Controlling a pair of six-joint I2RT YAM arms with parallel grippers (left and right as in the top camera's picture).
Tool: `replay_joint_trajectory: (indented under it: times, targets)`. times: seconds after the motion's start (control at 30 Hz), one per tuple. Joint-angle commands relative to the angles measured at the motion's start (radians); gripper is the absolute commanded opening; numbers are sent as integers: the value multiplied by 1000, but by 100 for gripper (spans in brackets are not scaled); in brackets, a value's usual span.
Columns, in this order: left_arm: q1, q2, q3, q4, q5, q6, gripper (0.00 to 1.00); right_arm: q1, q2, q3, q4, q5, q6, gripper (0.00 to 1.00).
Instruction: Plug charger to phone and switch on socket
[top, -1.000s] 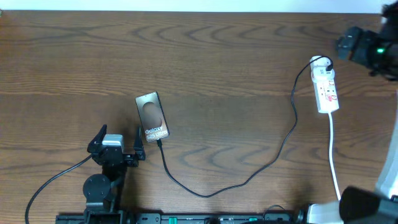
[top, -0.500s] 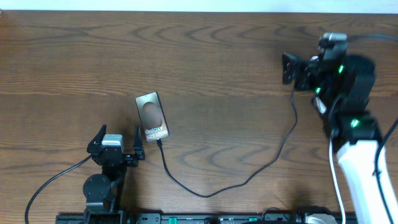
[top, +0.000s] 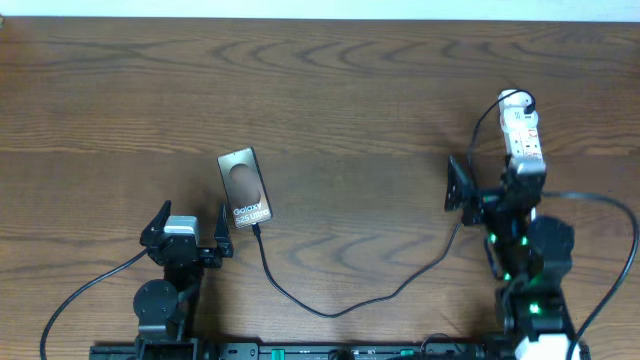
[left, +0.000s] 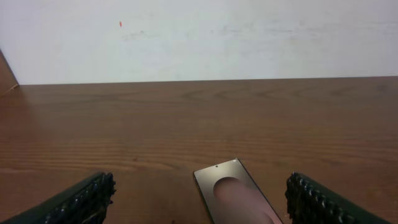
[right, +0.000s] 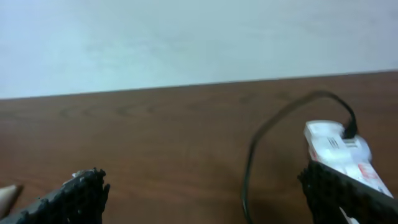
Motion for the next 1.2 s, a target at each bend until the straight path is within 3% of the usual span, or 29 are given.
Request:
replay_joint_trajectory:
  times: [0.0, 0.23, 0.57, 0.77, 1.17]
  targets:
    - [-2, -6, -16, -37, 6, 10, 90, 5, -108, -79, 3, 60, 0, 99]
    - [-2, -6, -16, -37, 6, 10, 90, 5, -356, -265, 3, 65, 0, 99]
    - [-2, -6, -16, -37, 6, 11, 90, 7, -585, -281, -271, 138, -51, 99]
    - [-2, -6, -16, -37, 6, 11, 90, 23, -638, -281, -274, 136, -137, 99]
    - [-2, -6, -16, -37, 6, 10, 90, 24, -638, -281, -274, 140, -138, 99]
